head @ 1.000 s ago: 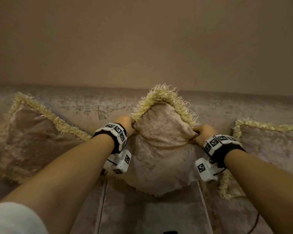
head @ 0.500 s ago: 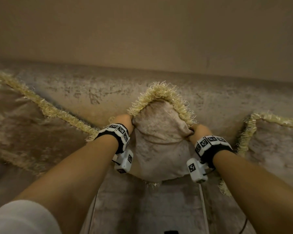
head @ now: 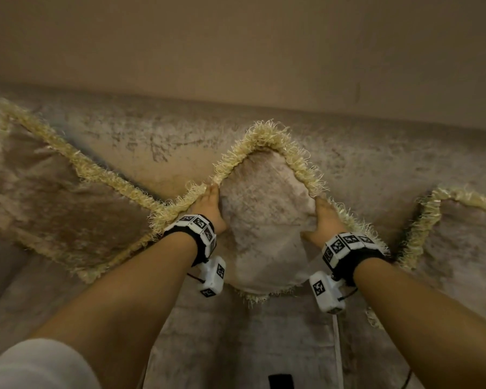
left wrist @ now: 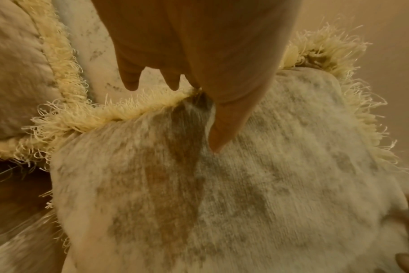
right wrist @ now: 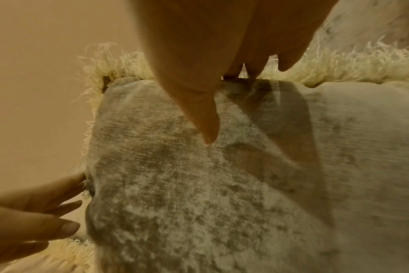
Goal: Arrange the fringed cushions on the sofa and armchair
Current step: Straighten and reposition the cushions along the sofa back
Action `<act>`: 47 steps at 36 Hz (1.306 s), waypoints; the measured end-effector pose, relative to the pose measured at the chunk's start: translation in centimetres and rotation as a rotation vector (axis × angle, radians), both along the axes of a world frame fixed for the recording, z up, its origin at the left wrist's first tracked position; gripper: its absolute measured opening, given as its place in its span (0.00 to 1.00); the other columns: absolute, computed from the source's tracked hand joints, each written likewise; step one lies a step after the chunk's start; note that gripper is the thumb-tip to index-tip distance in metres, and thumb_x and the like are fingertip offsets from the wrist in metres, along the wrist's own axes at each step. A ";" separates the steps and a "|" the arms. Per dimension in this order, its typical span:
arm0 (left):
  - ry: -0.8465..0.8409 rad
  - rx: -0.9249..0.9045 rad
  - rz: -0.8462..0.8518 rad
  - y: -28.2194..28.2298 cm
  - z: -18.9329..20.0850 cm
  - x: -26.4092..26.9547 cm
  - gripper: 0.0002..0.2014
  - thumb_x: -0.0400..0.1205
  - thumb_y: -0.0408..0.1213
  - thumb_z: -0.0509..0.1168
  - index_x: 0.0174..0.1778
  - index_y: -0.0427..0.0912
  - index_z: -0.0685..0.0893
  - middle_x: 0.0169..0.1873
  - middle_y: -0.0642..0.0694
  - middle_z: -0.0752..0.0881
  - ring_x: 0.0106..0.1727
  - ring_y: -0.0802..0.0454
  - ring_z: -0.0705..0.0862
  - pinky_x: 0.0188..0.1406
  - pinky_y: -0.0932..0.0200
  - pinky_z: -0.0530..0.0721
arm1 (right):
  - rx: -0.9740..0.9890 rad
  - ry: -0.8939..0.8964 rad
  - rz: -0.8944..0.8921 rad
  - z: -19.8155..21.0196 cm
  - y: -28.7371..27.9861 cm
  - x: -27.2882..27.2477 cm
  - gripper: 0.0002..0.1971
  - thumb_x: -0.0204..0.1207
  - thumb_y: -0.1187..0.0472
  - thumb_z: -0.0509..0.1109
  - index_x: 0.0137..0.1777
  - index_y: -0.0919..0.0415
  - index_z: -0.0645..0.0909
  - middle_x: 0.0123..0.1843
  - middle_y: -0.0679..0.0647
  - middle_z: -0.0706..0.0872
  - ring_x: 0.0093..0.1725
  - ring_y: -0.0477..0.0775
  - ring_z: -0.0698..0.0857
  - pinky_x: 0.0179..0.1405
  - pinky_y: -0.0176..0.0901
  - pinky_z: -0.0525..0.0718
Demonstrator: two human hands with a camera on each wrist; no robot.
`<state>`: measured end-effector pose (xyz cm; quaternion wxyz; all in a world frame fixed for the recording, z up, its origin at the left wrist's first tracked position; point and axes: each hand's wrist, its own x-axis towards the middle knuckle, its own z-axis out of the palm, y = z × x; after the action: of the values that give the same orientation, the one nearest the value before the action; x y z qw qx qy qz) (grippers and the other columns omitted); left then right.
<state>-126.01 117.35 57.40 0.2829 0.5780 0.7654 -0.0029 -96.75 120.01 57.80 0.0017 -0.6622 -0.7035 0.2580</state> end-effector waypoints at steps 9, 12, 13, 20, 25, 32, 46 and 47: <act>0.020 0.025 -0.014 -2.7 3.1 0.8 0.62 0.63 0.58 0.72 0.84 0.51 0.36 0.85 0.51 0.44 0.85 0.44 0.54 0.78 0.37 0.66 | -0.019 -0.026 0.047 2.0 -3.0 0.0 0.51 0.72 0.51 0.76 0.85 0.58 0.45 0.87 0.54 0.48 0.85 0.61 0.50 0.82 0.56 0.58; 0.033 0.037 -0.022 -3.9 4.1 1.3 0.62 0.61 0.60 0.70 0.84 0.54 0.37 0.85 0.50 0.47 0.84 0.44 0.56 0.77 0.38 0.67 | -0.082 -0.039 0.077 3.0 -4.7 -0.3 0.50 0.72 0.49 0.76 0.86 0.57 0.47 0.86 0.57 0.55 0.83 0.61 0.61 0.80 0.53 0.65; 0.037 0.045 -0.027 -4.3 4.4 1.5 0.60 0.62 0.60 0.69 0.84 0.54 0.38 0.85 0.50 0.48 0.84 0.43 0.57 0.77 0.38 0.67 | -0.112 -0.033 0.076 3.4 -5.3 -0.4 0.49 0.72 0.49 0.76 0.85 0.56 0.47 0.83 0.58 0.63 0.78 0.61 0.69 0.75 0.52 0.72; 0.010 0.106 -0.078 -8.7 8.0 3.3 0.53 0.75 0.48 0.71 0.85 0.49 0.38 0.86 0.48 0.45 0.85 0.46 0.51 0.82 0.46 0.56 | -0.134 -0.066 0.069 6.2 -10.1 -0.6 0.44 0.77 0.53 0.73 0.85 0.57 0.49 0.84 0.58 0.61 0.79 0.61 0.67 0.74 0.51 0.72; -0.056 0.115 -0.140 -13.0 10.2 4.4 0.52 0.77 0.47 0.72 0.86 0.46 0.40 0.86 0.46 0.47 0.85 0.45 0.53 0.82 0.49 0.57 | -0.087 -0.070 0.054 8.7 -14.1 -0.9 0.44 0.78 0.53 0.71 0.86 0.57 0.48 0.86 0.55 0.56 0.83 0.61 0.59 0.79 0.52 0.66; -0.085 0.072 -0.228 -19.2 12.2 5.6 0.54 0.77 0.47 0.73 0.85 0.50 0.37 0.86 0.47 0.43 0.85 0.43 0.49 0.82 0.44 0.59 | -0.023 -0.075 0.045 11.4 -20.7 -0.9 0.45 0.77 0.54 0.73 0.86 0.55 0.46 0.86 0.54 0.53 0.85 0.60 0.51 0.82 0.52 0.60; -0.044 0.130 -0.383 -27.8 16.4 10.5 0.52 0.78 0.48 0.72 0.85 0.49 0.39 0.86 0.47 0.42 0.86 0.42 0.46 0.83 0.43 0.55 | 0.060 -0.114 0.078 15.8 -29.4 1.6 0.47 0.76 0.49 0.72 0.86 0.53 0.44 0.87 0.50 0.47 0.85 0.62 0.45 0.83 0.61 0.55; -0.039 0.130 -0.392 -28.0 16.7 11.0 0.52 0.78 0.48 0.72 0.85 0.49 0.39 0.86 0.47 0.42 0.86 0.42 0.46 0.83 0.42 0.55 | 0.071 -0.112 0.077 16.0 -29.8 1.9 0.47 0.76 0.48 0.72 0.86 0.53 0.44 0.87 0.50 0.47 0.85 0.63 0.44 0.83 0.61 0.54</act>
<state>-115.03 89.33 74.15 0.2537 0.7329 0.6313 0.0027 -94.81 90.18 73.81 -0.0242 -0.6478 -0.7360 0.1953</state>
